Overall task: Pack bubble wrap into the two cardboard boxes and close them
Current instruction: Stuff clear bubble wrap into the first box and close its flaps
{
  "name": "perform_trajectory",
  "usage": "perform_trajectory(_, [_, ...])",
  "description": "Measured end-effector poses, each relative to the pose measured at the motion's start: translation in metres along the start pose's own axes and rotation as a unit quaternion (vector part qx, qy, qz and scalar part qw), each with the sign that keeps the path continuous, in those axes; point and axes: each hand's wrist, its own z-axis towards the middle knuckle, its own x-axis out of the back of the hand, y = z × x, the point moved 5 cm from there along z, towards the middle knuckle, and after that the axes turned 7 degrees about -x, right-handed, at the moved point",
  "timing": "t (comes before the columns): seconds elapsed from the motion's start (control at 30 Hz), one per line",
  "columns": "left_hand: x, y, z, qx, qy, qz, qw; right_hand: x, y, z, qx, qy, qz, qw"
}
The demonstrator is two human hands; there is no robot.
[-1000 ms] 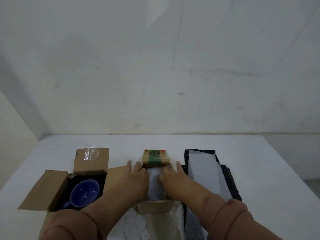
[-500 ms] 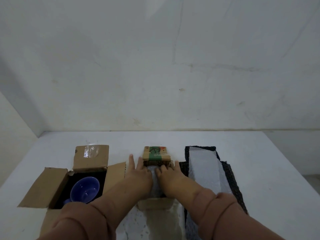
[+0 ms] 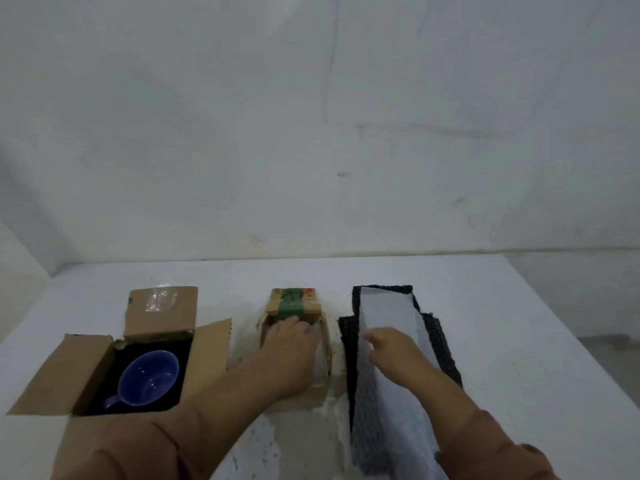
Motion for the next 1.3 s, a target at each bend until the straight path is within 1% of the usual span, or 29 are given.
perform_trajectory(0.07, [-0.008,0.031,0.004,-0.072,0.066,-0.098,0.990,-0.009,0.030,-0.003,-0.045,-0.008,0.003,0.999])
perform_trajectory(0.1, [-0.014,0.046,0.005,-0.094,0.071,-0.162,0.980,-0.013,0.044,-0.005,-0.064,-0.007,0.007,0.998])
perform_trajectory(0.17, [-0.031,0.070,0.010,-0.098,0.028,-0.258,0.961,-0.021,0.069,-0.007,-0.096,0.010,0.005,0.995])
perform_trajectory(0.23, [-0.049,0.086,0.020,-0.065,-0.020,-0.296,0.953,-0.030,0.085,-0.007,-0.107,0.030,-0.010,0.994])
perform_trajectory(0.27, [-0.054,0.092,0.023,-0.031,-0.045,-0.308,0.950,-0.035,0.091,-0.007,-0.107,0.038,-0.024,0.993])
perform_trajectory(0.33, [-0.068,0.099,0.031,0.067,-0.093,-0.344,0.932,-0.043,0.099,-0.007,-0.096,0.052,-0.043,0.993])
perform_trajectory(0.37, [-0.071,0.100,0.036,0.104,-0.085,-0.364,0.922,-0.047,0.102,-0.006,-0.084,0.059,-0.046,0.994])
perform_trajectory(0.43, [-0.090,0.093,0.056,0.153,-0.040,-0.413,0.897,-0.051,0.105,-0.007,-0.063,0.067,-0.045,0.995])
perform_trajectory(0.5, [-0.110,0.084,0.075,0.189,-0.026,-0.477,0.858,-0.055,0.109,-0.006,-0.060,0.061,-0.034,0.996])
perform_trajectory(0.57, [-0.097,0.085,0.073,0.224,-0.012,-0.539,0.812,-0.059,0.112,-0.005,-0.062,0.050,-0.012,0.997])
perform_trajectory(0.63, [-0.085,0.084,0.069,0.257,0.019,-0.571,0.779,-0.057,0.113,-0.005,-0.067,0.044,0.002,0.997])
perform_trajectory(0.7, [-0.087,0.083,0.073,0.269,0.032,-0.604,0.750,-0.052,0.113,-0.006,-0.064,0.042,0.013,0.997])
perform_trajectory(0.77, [-0.088,0.086,0.074,0.269,0.011,-0.634,0.725,-0.049,0.114,-0.007,-0.063,0.040,0.028,0.997])
perform_trajectory(0.8, [-0.089,0.086,0.075,0.276,0.003,-0.630,0.726,-0.047,0.115,-0.007,-0.065,0.043,0.037,0.996])
perform_trajectory(0.83, [-0.089,0.084,0.076,0.285,0.002,-0.608,0.741,-0.045,0.115,-0.007,-0.071,0.043,0.049,0.995])
perform_trajectory(0.9, [-0.088,0.079,0.076,0.303,-0.010,-0.544,0.782,-0.044,0.115,-0.008,-0.077,0.042,0.065,0.994])
perform_trajectory(0.97, [-0.089,0.078,0.076,0.292,-0.026,-0.504,0.812,-0.043,0.113,-0.009,-0.075,0.032,0.071,0.994])
perform_trajectory(1.0, [-0.090,0.078,0.077,0.285,-0.034,-0.504,0.815,-0.044,0.113,-0.008,-0.072,0.033,0.069,0.994])
perform_trajectory(1.03, [-0.094,0.076,0.077,0.282,-0.035,-0.514,0.809,-0.044,0.114,-0.008,-0.078,0.031,0.073,0.994])
perform_trajectory(1.1, [-0.092,0.075,0.074,0.277,-0.016,-0.553,0.785,-0.046,0.118,-0.002,-0.073,0.037,0.093,0.992])
perform_trajectory(1.17, [-0.086,0.076,0.071,0.243,0.004,-0.578,0.779,-0.043,0.117,-0.001,-0.081,0.044,0.125,0.988])
perform_trajectory(1.23, [-0.074,0.079,0.067,0.198,0.028,-0.587,0.784,-0.030,0.109,-0.011,-0.098,0.060,0.195,0.974])
perform_trajectory(1.3, [-0.058,0.080,0.062,0.154,0.052,-0.592,0.789,-0.017,0.108,-0.018,-0.119,0.079,0.307,0.941])
